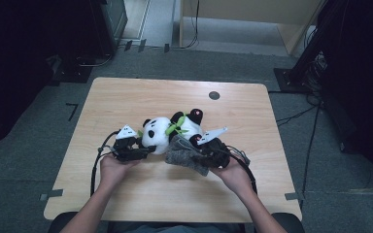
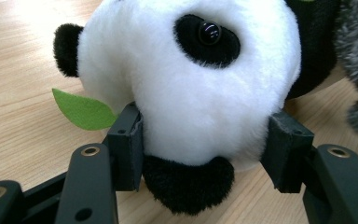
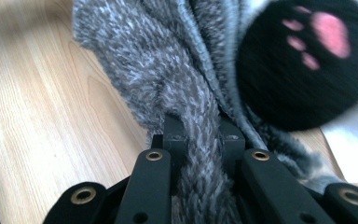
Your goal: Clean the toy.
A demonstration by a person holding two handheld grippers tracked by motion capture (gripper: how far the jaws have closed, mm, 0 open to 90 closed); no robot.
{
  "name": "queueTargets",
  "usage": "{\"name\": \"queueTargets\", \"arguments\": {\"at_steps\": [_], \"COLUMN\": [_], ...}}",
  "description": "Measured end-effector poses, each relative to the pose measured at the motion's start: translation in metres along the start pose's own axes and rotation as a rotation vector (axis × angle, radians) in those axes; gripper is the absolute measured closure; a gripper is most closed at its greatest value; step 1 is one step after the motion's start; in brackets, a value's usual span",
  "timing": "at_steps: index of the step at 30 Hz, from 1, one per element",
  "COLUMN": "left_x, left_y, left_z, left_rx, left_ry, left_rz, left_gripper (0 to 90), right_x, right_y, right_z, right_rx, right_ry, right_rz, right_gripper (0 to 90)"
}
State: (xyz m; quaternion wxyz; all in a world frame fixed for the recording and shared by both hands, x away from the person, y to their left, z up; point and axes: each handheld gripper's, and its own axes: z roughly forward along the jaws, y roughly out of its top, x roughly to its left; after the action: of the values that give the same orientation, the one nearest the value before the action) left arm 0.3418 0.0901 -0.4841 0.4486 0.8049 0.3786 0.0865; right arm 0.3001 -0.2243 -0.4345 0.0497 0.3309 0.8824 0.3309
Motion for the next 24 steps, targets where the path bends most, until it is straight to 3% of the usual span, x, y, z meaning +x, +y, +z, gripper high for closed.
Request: {"name": "queueTargets", "arguments": {"at_steps": [8, 17, 24], "left_x": [-0.004, -0.004, -0.004], "left_y": [0.001, 0.000, 0.000], "left_z": [0.000, 0.000, 0.000], "left_rx": [0.009, 0.011, 0.012], "left_ry": [0.024, 0.022, 0.024], "left_rz": [0.037, 0.043, 0.047], "left_gripper": [41.9, 42.6, 42.6], "right_x": [-0.015, -0.029, -0.049], "right_y": [-0.011, -0.019, -0.030], "right_z": [-0.015, -0.024, -0.034], "right_rx": [-0.015, -0.013, -0.023], "right_ry": [-0.001, -0.008, -0.055], "right_rz": [0.015, 0.035, 0.101], "right_gripper": [79.1, 78.9, 78.9]}}
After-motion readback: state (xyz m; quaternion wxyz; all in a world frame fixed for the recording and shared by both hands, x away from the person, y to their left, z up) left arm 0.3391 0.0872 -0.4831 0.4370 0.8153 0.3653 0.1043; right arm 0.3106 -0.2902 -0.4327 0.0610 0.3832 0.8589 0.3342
